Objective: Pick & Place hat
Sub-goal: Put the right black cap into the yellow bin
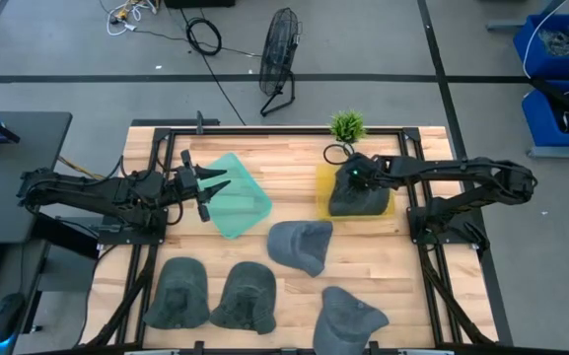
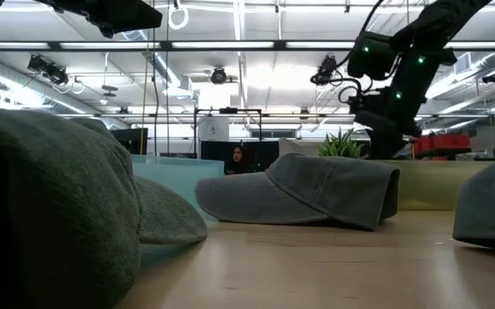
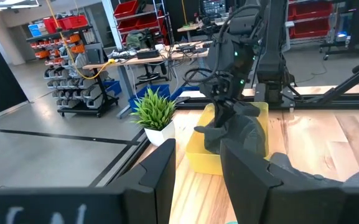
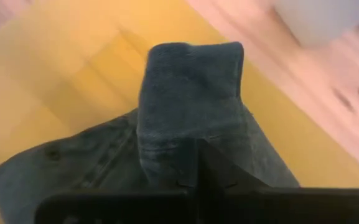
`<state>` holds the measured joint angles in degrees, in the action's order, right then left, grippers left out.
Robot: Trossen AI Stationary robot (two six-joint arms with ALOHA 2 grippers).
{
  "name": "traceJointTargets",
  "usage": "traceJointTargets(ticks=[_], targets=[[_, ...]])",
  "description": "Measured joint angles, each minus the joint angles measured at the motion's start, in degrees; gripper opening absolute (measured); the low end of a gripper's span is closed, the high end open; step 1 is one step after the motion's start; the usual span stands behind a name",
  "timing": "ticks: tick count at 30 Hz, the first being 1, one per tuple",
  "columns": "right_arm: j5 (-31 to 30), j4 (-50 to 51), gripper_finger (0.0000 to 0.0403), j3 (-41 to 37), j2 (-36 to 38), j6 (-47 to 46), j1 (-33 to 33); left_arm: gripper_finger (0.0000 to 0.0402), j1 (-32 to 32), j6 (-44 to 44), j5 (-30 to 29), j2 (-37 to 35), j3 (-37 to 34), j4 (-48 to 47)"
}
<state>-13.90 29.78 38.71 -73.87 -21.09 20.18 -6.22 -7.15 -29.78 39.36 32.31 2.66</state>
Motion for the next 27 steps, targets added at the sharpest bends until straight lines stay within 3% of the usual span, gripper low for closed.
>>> traceJointTargets(ticks=[9,14,27], targets=[[-3.08,-0.72,0.0002,-6.53,0.00,-3.91,0.43,0.0130,-0.02,0.00,0.00,0.00,-0.02,-0.81],[-2.96,0.02,0.0002,-6.14,0.00,-1.70,0.63,0.0130,-0.02,-0.05,0.00,0.01,-0.02,-0.81],[-1.59,11.58,0.0005,16.30,0.00,5.52,-2.14,0.0130,-0.02,1.61,1.13,0.01,-0.02,-0.78]])
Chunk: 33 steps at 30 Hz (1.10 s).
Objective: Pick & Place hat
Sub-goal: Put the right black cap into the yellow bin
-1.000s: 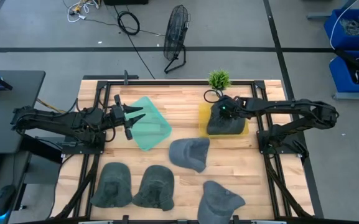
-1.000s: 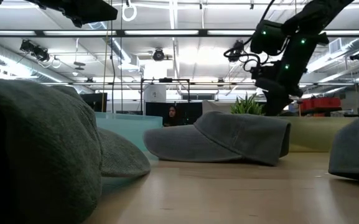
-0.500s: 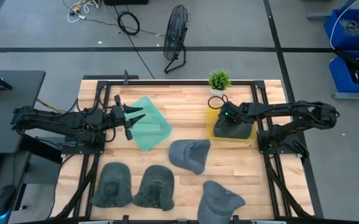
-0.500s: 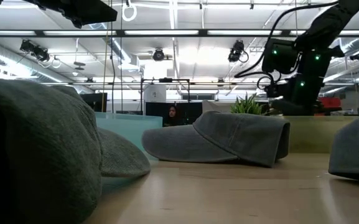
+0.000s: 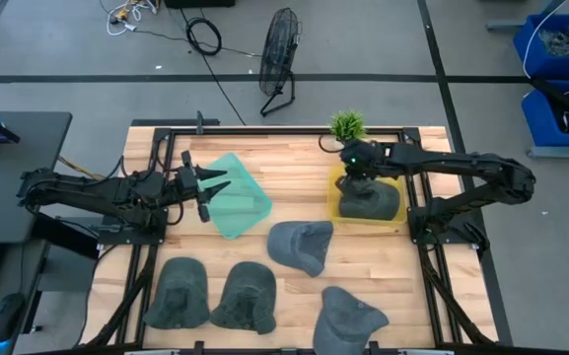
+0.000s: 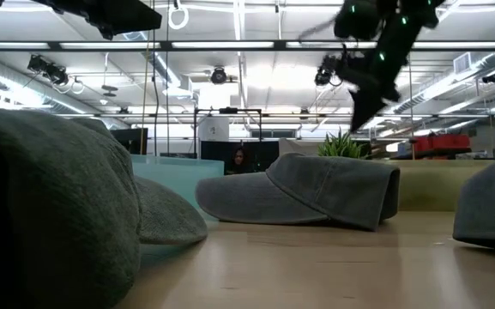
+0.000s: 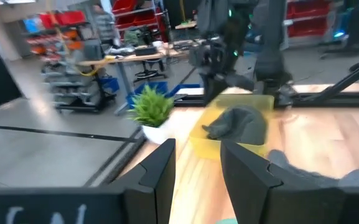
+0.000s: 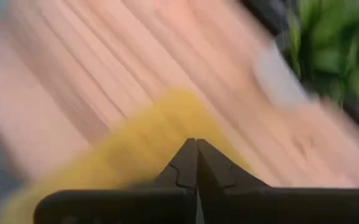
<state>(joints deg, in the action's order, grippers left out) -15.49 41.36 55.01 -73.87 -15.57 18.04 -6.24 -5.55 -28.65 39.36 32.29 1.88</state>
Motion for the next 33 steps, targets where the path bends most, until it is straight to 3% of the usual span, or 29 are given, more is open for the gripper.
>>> traceJointTargets(ticks=[9,15,26,33], targets=[[0.13,-14.27,0.0006,3.47,0.00,10.48,-8.69,0.0130,-0.18,7.33,12.37,1.06,-0.04,1.08],[0.08,-15.41,0.0009,3.47,0.00,9.03,-11.41,0.0132,-1.69,9.60,23.34,3.70,0.24,0.95],[-0.01,-15.29,0.0092,2.60,0.00,6.35,-11.52,0.0168,-9.97,13.00,24.76,14.82,3.80,0.74],[-0.02,-14.29,0.0139,1.00,0.00,6.23,-11.50,0.0165,-16.95,22.87,24.70,25.31,3.78,0.73]])
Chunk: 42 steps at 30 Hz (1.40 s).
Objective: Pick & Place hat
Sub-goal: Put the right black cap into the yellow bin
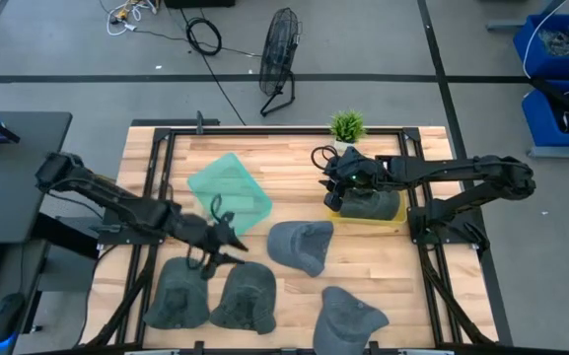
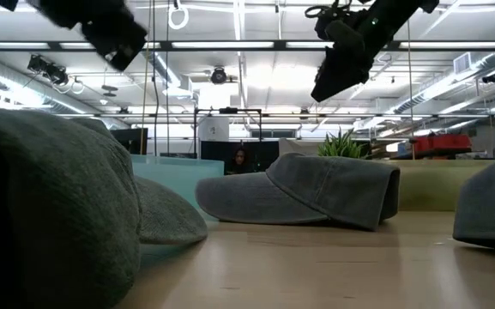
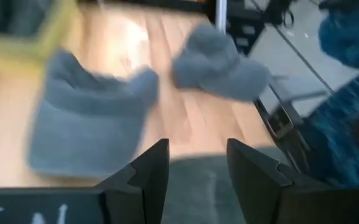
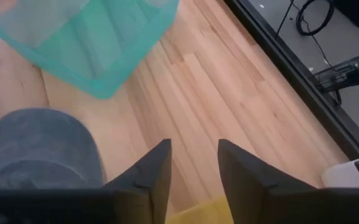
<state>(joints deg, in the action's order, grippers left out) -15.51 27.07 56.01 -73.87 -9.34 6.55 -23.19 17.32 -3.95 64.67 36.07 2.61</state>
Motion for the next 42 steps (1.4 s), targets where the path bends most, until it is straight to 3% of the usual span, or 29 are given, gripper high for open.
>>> traceJointTargets(ticks=[11,20,30,42], targets=[[0.00,0.51,0.0148,-0.20,0.00,-0.73,0.00,0.0163,-11.39,12.49,-7.25,13.96,0.00,-0.26],[0.00,0.55,0.0149,-0.22,0.00,-0.70,-0.02,0.0163,-16.96,20.09,-11.60,21.68,0.01,-0.04],[0.00,0.57,0.0149,-0.22,0.00,-0.68,0.00,0.0162,-17.09,23.78,-11.73,20.07,0.85,4.90],[0.00,1.10,0.0149,-0.23,0.00,-0.68,0.00,0.0162,-18.02,28.19,-13.03,20.63,2.99,0.40]])
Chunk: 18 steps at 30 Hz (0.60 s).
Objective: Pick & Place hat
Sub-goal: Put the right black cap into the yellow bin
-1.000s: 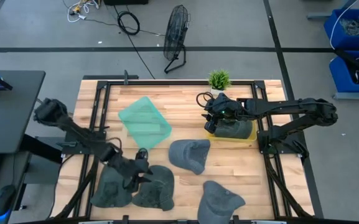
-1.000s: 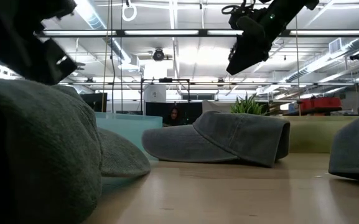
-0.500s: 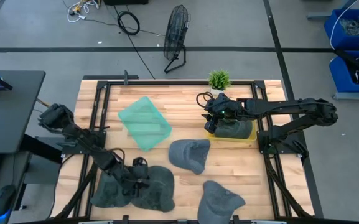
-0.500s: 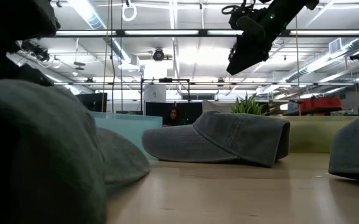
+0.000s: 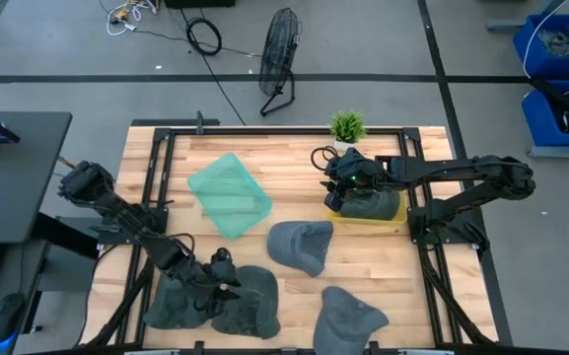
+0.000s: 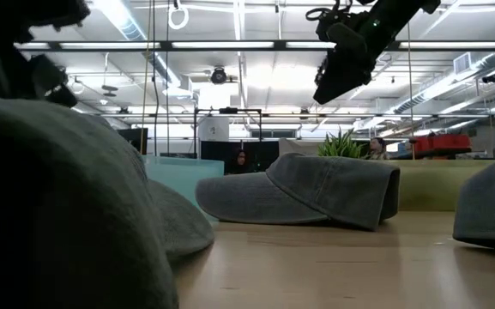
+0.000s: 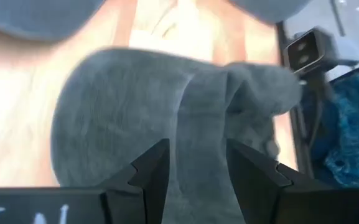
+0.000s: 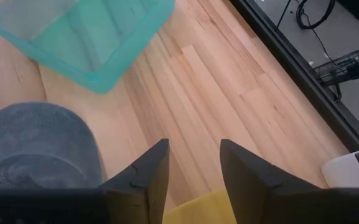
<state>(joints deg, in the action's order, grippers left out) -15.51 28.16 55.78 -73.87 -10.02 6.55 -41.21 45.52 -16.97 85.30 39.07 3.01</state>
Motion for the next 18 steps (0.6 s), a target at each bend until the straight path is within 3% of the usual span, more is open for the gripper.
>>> traceJointTargets(ticks=[11,14,18], targets=[[0.00,0.76,0.0149,-0.01,-0.02,0.02,0.00,0.0153,-2.71,2.59,-1.29,8.52,0.13,4.31],[0.00,0.74,0.0149,-0.01,0.00,0.02,0.00,0.0122,-2.65,0.08,-1.40,8.76,0.15,3.97],[0.00,0.66,0.0149,-0.01,-0.01,0.02,0.00,0.0045,-2.49,-3.54,-1.16,8.25,0.05,3.40]])
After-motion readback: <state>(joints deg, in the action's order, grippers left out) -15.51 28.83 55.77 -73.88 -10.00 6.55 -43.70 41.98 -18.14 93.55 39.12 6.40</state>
